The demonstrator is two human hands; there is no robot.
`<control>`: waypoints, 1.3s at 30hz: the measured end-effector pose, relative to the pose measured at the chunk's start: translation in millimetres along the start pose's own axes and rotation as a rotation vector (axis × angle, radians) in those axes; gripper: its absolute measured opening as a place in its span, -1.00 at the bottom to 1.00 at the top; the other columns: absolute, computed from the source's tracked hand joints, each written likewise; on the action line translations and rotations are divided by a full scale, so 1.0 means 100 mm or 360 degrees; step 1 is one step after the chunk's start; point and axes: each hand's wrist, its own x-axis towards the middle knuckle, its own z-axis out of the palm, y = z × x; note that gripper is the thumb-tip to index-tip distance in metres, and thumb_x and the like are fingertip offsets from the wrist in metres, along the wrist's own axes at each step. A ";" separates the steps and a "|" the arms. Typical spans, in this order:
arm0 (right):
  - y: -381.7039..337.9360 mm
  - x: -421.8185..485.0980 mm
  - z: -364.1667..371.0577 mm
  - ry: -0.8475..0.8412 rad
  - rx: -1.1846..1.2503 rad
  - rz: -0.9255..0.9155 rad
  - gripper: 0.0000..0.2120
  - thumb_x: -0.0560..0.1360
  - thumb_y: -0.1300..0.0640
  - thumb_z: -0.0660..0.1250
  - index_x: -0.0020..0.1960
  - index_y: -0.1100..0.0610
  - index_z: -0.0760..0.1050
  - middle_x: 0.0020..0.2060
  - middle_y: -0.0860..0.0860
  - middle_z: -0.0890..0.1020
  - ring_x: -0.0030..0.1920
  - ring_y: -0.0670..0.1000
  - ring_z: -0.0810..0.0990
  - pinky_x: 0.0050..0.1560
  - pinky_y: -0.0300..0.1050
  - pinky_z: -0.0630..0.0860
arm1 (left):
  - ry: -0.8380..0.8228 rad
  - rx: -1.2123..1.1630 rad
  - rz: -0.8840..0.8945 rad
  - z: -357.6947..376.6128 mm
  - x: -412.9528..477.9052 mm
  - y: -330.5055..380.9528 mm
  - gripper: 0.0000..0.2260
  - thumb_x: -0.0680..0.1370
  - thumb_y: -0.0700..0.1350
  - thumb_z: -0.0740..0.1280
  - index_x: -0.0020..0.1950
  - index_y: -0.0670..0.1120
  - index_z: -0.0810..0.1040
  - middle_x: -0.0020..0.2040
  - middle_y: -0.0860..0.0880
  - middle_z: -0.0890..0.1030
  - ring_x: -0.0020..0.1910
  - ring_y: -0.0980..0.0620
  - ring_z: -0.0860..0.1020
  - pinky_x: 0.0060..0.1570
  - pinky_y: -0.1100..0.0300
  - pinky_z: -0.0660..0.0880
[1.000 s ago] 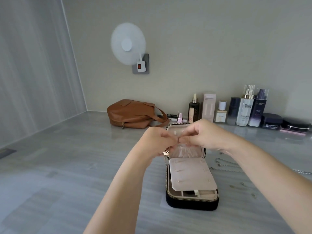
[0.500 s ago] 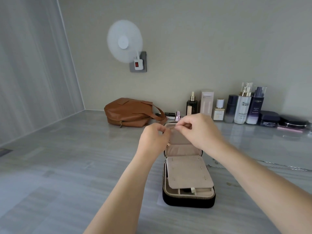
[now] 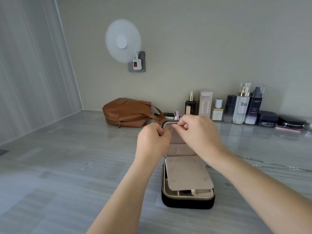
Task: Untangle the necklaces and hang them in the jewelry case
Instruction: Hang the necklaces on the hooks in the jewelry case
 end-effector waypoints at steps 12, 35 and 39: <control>-0.04 0.01 0.02 -0.0044 -0.0032 0.0066 -0.73 0.42 0.03 0.34 -0.38 0.10 0.38 -0.38 0.03 0.54 -0.20 0.13 0.54 -0.29 -0.15 0.28 | 0.0155 0.0102 0.0097 0.06 -0.01 -0.02 -0.67 0.43 -0.17 0.27 -0.45 -0.07 0.17 -0.44 0.04 0.28 -0.41 0.07 0.24 -0.42 0.22 0.20; 0.58 -0.36 -0.87 -0.0864 -0.0493 0.0273 -0.76 0.41 -0.08 0.37 -0.34 0.04 0.54 -0.43 -0.16 0.53 -0.40 -0.17 0.51 -0.28 -0.22 0.46 | -0.0137 0.0258 0.0027 -0.03 -0.13 0.11 -0.88 0.42 -0.10 0.33 -0.12 -0.07 0.42 -0.01 0.01 0.41 -0.14 -0.04 0.45 -0.22 0.19 0.31; 1.01 -0.66 -1.27 -0.1031 -0.0632 0.0434 -0.84 0.36 -0.09 0.41 -0.35 -0.12 0.50 -0.28 -0.18 0.60 -0.20 -0.13 0.56 -0.10 -0.12 0.52 | -0.0227 0.0391 0.0006 0.03 -0.21 0.16 -0.76 0.46 -0.02 0.29 0.08 -0.06 0.39 0.17 -0.01 0.33 -0.15 -0.12 0.49 -0.14 0.16 0.31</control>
